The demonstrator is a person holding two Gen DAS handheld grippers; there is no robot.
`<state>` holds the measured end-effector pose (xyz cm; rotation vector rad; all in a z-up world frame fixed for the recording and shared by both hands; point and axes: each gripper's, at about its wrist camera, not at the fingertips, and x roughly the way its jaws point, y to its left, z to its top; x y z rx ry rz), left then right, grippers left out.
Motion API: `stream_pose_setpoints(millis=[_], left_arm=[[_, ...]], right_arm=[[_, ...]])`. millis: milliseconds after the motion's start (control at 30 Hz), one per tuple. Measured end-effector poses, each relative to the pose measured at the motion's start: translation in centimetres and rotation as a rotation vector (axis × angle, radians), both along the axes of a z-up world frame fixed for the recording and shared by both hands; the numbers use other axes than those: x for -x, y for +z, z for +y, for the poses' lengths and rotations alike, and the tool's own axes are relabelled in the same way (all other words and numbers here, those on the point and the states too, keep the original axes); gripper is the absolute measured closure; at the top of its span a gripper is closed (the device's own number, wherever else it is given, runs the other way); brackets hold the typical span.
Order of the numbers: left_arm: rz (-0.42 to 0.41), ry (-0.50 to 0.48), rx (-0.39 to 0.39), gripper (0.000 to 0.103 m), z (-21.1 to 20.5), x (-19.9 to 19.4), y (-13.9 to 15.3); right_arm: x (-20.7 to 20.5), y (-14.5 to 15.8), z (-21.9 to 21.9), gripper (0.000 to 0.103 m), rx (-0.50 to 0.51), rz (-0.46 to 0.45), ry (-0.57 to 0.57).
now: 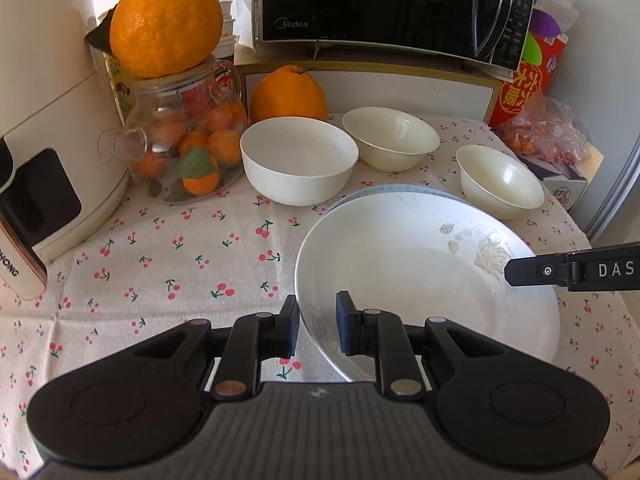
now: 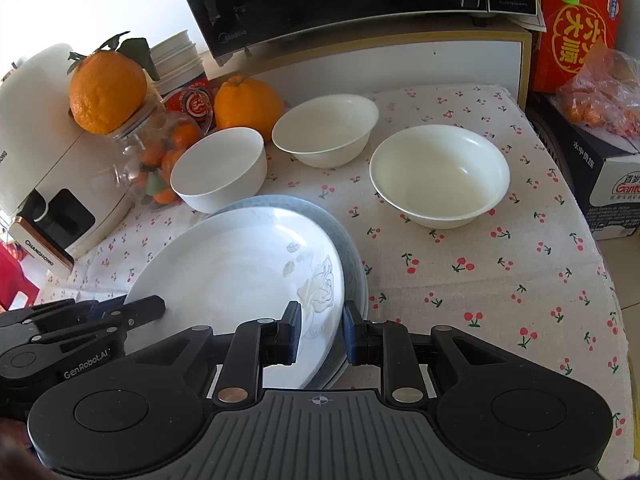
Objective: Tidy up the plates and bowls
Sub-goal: 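Lift the white floral plate and carry it over the blue plate stack, then lower the white plate onto the blue plates and open both grippers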
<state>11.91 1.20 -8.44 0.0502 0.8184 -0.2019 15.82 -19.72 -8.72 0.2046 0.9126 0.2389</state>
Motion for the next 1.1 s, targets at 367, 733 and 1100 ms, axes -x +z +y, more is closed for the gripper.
stream_pose_setpoints(millis=[367,733,1100], left_arm=[[-0.021,-0.026,-0.064,0.086,-0.9,0.1,-0.3],[-0.036,-0.041,-0.103,0.086,-1.4,0.3,-0.3],[-0.010,-0.045,-0.085,0.082,-1.2,0.0,-0.3]], right_arm=[[0.7,0.2,1.3,0.081,0.122,-0.042,0.025],[0.7,0.2,1.2,0.081,0.137,-0.040,0.025],[0.5,0.1,1.4,0.079,0.151,-0.027,0.019]])
